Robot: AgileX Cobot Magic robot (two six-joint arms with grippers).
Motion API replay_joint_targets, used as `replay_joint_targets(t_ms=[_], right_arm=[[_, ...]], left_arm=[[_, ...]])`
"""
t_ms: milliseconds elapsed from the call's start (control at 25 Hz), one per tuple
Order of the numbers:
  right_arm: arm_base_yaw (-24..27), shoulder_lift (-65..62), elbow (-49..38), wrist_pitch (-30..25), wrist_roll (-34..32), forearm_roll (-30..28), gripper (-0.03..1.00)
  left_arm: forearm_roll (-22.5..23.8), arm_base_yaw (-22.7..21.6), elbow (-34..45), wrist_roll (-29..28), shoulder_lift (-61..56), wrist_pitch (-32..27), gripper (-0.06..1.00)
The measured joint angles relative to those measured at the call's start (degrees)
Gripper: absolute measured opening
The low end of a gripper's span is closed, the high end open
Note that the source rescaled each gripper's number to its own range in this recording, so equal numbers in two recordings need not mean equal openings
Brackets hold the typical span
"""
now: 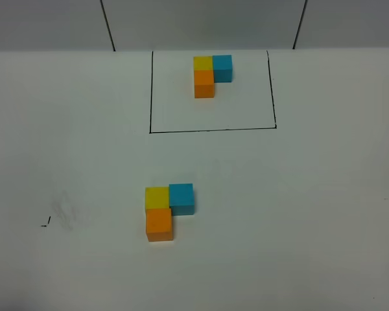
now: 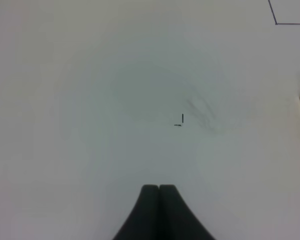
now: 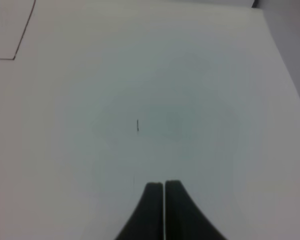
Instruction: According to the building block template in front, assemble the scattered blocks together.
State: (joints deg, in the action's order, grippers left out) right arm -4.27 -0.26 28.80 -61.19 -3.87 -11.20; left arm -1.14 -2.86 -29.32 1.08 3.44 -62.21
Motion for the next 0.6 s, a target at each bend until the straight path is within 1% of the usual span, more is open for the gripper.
replay_joint_targets(t_ms=[600], right_arm=[[0.0, 0.0, 0.0, 0.0, -0.1, 0.0, 0.01]], left_arm=[[0.0, 0.0, 0.0, 0.0, 0.0, 0.0, 0.00]])
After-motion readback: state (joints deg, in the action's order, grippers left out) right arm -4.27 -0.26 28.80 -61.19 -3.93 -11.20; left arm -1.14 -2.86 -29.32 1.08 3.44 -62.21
